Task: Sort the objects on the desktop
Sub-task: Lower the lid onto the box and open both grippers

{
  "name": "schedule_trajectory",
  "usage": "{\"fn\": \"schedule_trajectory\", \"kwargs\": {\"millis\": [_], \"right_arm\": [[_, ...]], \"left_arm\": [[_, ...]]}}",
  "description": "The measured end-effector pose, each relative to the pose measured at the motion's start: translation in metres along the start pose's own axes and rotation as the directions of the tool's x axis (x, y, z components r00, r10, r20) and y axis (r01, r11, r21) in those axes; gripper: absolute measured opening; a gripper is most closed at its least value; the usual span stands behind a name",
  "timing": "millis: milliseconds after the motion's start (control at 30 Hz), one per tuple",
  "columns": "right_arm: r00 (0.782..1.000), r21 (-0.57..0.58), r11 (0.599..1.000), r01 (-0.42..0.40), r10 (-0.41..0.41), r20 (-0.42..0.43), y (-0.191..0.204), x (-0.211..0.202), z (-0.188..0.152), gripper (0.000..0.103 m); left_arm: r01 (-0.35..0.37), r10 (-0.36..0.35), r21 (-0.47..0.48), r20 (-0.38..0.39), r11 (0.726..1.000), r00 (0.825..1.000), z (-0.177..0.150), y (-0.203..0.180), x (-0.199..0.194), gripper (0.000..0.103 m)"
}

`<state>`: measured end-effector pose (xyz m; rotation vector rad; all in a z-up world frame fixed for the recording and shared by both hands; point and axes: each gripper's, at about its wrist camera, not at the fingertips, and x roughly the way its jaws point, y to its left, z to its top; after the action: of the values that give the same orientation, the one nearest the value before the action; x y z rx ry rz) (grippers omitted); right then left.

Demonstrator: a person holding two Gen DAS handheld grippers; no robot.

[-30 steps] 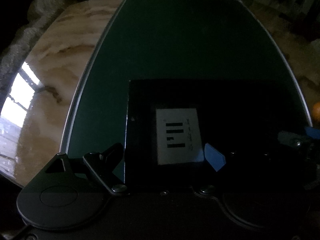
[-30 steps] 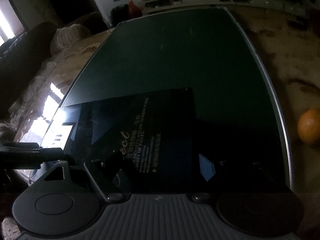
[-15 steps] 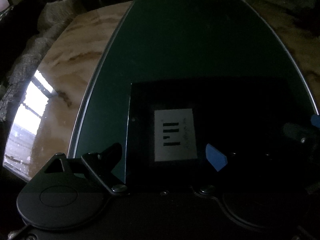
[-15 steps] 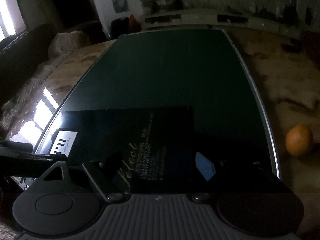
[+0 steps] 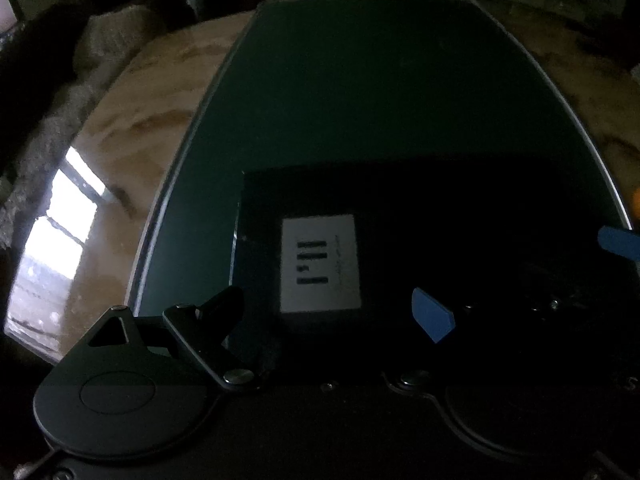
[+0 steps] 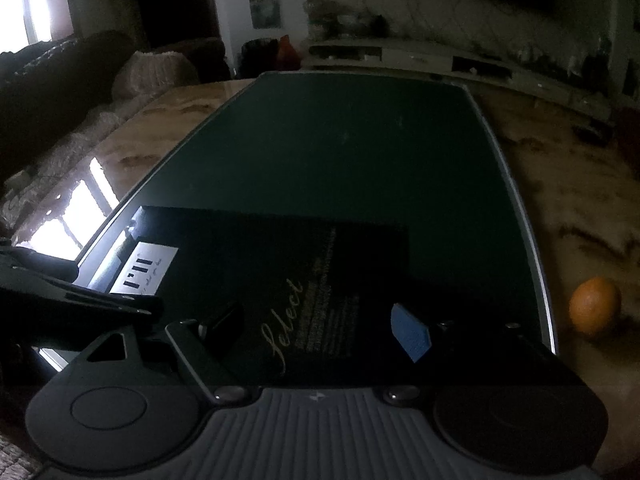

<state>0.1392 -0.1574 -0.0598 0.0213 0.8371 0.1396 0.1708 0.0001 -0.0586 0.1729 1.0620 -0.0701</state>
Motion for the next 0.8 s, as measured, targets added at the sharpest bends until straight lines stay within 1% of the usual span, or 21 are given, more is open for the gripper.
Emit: {"fn": "schedule_trajectory", "kwargs": {"millis": [167, 333, 533, 633, 700, 733, 767, 800], "right_arm": [[1.0, 0.001, 1.0, 0.006, -0.006, -0.019, -0.001, 0.006, -0.003, 0.084], [0.998, 0.011, 1.0, 0.007, -0.006, -0.056, -0.004, 0.016, -0.01, 0.085], [0.998, -0.018, 0.999, 0.043, -0.043, -0.043, -0.002, 0.02, -0.014, 0.086], [0.998, -0.013, 0.999, 0.05, -0.051, -0.045, -0.004, 0.021, -0.016, 0.086], [0.997, 0.005, 0.998, 0.057, -0.057, -0.054, -0.006, 0.022, -0.018, 0.09], [0.997, 0.037, 0.998, 0.042, -0.04, -0.063, -0.01, 0.024, -0.019, 0.094], [0.998, 0.061, 0.998, 0.033, -0.029, -0.064, -0.012, 0.023, -0.022, 0.097], [0.998, 0.084, 0.996, 0.024, -0.018, -0.064, -0.014, 0.023, -0.024, 0.097]], "left_arm": [[0.001, -0.001, 0.001, -0.027, 1.0, 1.0, -0.004, -0.001, 0.013, 0.093], [0.019, -0.019, -0.017, -0.019, 1.0, 1.0, -0.006, 0.002, 0.017, 0.097], [0.035, -0.037, -0.057, -0.025, 0.998, 0.999, -0.009, 0.008, 0.021, 0.103], [0.033, -0.034, -0.058, -0.019, 0.998, 0.999, -0.01, 0.008, 0.022, 0.103], [0.032, -0.033, -0.063, -0.017, 0.998, 0.999, -0.01, 0.008, 0.023, 0.103], [0.031, -0.032, -0.066, -0.017, 0.997, 0.999, -0.011, 0.008, 0.022, 0.103], [0.03, -0.031, -0.069, -0.013, 0.997, 0.999, -0.011, 0.008, 0.022, 0.103], [0.029, -0.029, -0.072, -0.01, 0.997, 1.0, -0.012, 0.008, 0.021, 0.103]]}}
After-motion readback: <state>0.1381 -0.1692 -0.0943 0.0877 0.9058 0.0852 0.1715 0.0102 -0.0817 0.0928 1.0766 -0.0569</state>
